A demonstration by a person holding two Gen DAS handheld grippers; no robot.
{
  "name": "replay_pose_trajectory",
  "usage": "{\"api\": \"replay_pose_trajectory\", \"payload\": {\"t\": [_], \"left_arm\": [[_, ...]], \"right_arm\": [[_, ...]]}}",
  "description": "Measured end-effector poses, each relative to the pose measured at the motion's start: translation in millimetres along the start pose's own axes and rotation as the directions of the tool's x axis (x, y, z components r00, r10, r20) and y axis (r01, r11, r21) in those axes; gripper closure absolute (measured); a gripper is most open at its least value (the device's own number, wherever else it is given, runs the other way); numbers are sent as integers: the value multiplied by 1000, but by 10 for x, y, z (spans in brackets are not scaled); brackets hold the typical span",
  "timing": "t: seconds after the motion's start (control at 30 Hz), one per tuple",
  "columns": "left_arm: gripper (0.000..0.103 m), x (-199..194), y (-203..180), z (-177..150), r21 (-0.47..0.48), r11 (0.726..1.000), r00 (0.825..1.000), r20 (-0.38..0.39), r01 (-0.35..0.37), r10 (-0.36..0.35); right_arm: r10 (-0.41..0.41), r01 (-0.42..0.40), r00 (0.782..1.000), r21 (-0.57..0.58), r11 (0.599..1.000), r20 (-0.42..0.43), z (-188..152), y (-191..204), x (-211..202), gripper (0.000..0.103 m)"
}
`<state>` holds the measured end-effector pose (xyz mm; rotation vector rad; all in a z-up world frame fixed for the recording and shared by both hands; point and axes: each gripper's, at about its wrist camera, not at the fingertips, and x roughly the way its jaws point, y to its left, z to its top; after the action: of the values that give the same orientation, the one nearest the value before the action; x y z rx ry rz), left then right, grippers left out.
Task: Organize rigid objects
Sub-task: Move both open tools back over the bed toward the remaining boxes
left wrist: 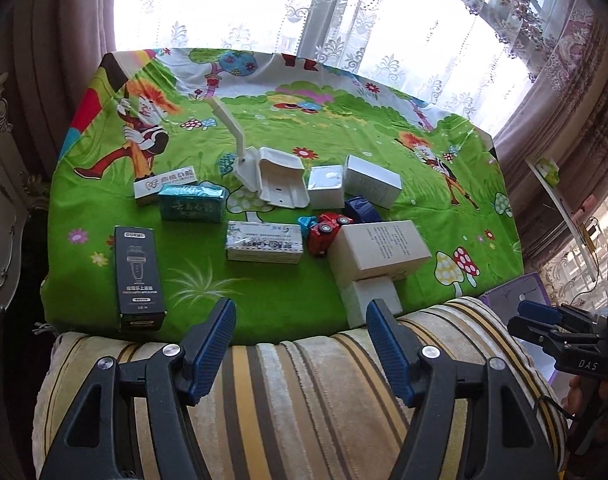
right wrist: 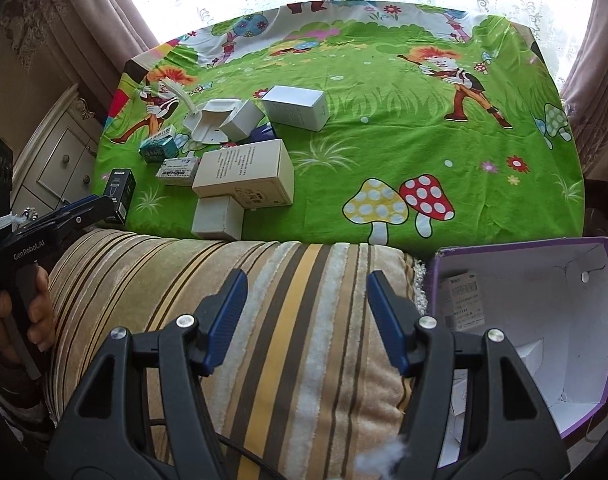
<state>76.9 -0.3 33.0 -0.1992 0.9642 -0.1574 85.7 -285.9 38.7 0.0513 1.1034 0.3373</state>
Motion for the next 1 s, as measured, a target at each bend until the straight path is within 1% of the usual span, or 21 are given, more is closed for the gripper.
{"api": "replay_pose_trajectory", "payload": {"t": [0.17,0.33,0.47,0.63,0.9,1.0], "left_arm": [[34,20,255,28,-66,997,999,-13,-32,32],[34,3,406,30,-93,994,998,-16,-60,59],[34,23,536,38,-129,989,997,-30,-70,66],[34,33,657,26,-162,983,995,-45,-91,85],[34,61,840,57,-190,973,990,-63,-135,125],[34,142,888,85,-181,971,986,-95,-154,139]], "right_arm": [[16,-17,1000,-38,999,-15,44,175,79,37],[33,-35,999,-80,996,-32,87,380,171,37],[46,-51,998,-122,991,-43,144,551,238,37],[72,-83,994,-143,986,-84,190,714,421,37],[48,-69,991,-171,983,-121,311,888,642,37],[36,-58,990,-164,985,-135,371,923,736,37]]}}
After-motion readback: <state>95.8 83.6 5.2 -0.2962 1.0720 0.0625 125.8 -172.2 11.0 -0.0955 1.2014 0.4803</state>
